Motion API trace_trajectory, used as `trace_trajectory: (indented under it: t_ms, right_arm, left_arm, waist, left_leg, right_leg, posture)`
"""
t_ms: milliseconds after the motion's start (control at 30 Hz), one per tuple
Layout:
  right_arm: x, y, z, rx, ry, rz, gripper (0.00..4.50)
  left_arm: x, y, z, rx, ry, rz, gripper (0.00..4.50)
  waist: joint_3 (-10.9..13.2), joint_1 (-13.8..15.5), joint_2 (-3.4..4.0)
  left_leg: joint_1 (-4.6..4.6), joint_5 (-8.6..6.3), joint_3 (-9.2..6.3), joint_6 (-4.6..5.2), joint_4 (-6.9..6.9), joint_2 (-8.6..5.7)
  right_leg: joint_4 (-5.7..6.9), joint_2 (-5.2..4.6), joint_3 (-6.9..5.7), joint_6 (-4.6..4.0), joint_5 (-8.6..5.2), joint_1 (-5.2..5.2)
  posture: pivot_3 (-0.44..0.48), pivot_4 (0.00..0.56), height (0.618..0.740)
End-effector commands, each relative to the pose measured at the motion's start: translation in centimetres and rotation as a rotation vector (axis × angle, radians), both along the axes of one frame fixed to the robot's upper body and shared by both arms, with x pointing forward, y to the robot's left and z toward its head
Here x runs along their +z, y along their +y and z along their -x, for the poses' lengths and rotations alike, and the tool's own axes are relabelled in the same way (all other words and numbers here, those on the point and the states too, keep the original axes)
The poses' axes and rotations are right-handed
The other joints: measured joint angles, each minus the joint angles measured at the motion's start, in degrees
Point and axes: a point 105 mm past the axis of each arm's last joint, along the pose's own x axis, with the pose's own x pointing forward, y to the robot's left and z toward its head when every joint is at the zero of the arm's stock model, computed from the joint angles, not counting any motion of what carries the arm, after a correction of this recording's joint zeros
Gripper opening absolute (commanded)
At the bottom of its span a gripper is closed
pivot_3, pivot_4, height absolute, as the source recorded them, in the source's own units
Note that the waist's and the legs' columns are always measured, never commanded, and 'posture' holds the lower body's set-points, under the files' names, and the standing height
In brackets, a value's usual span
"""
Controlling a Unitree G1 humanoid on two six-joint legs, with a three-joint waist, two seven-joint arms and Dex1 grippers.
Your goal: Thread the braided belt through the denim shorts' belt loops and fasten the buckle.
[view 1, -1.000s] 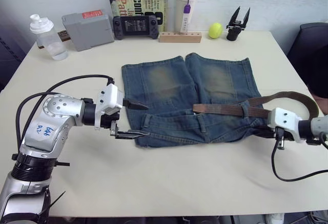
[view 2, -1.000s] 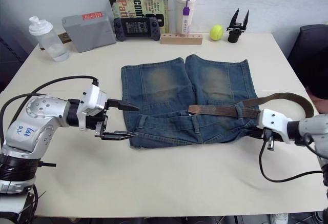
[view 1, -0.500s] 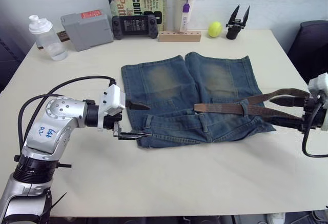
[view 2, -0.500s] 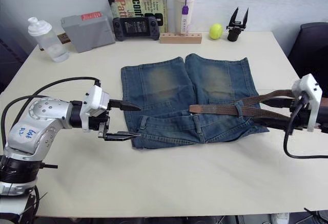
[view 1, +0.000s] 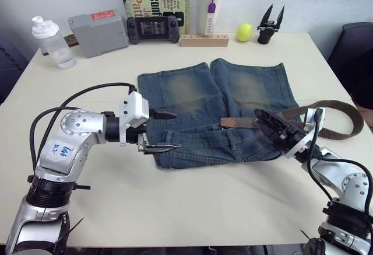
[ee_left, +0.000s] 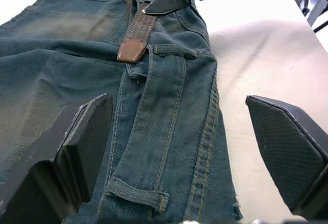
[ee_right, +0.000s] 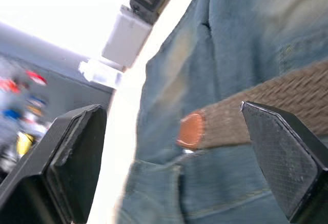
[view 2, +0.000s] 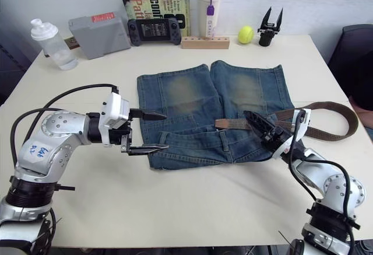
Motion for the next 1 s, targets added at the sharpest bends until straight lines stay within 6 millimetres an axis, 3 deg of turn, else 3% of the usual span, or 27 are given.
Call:
trace_trajectory:
  t_ms: [33,300,567,967,1000]
  right_arm:
    - [0.4,0.2,0.5,0.008,0.031,-0.059,4.48]
    - [0.2,1.8,1.1,0.070,0.096,-0.111,4.48]
    - [-3.2,0.9,-1.5,-0.024,0.239,-0.080,4.48]
    - [-2.3,1.6,-3.1,-0.024,0.156,-0.198,4.48]
    - [-2.6,1.9,-3.3,-0.023,0.159,-0.202,4.24]
  left_arm:
    - [0.5,0.0,0.3,0.004,-0.037,-0.012,4.50]
    - [0.3,0.3,0.3,0.024,-0.035,-0.023,4.50]
    - [0.3,0.7,-0.4,0.059,-0.059,-0.058,4.50]
    - [0.4,0.7,-0.4,0.073,-0.069,-0.057,4.50]
    - [0.4,0.7,-0.4,0.074,-0.070,-0.060,4.50]
  waist:
    - [0.00,-0.04,0.00]
    - [0.00,-0.23,0.00]
    - [0.00,-0.24,-0.01]
    - [-0.01,-0.38,-0.02]
    - [-0.01,-0.42,-0.02]
  left_leg:
    - [0.00,0.00,0.00,0.01,0.00,0.00]
    - [-0.01,0.06,0.05,0.00,-0.19,0.00]
    - [-0.05,0.16,0.12,-0.02,-0.28,-0.03]
    - [-0.05,0.21,0.14,-0.03,-0.32,-0.01]
    - [-0.06,0.21,0.14,-0.03,-0.33,-0.02]
  right_leg:
    - [-0.01,0.00,0.00,0.00,0.00,0.00]
    - [-0.01,0.03,0.07,0.00,0.00,-0.15]
    - [0.03,0.03,0.12,0.00,0.00,-0.28]
    - [0.06,0.04,0.17,0.00,0.00,-0.32]
    - [0.06,0.04,0.17,0.00,0.00,-0.33]
  posture:
    - [0.000,0.150,0.709]
    - [0.000,0.150,0.709]
    - [0.000,0.150,0.709]
    - [0.000,0.150,0.709]
    - [0.000,0.150,0.709]
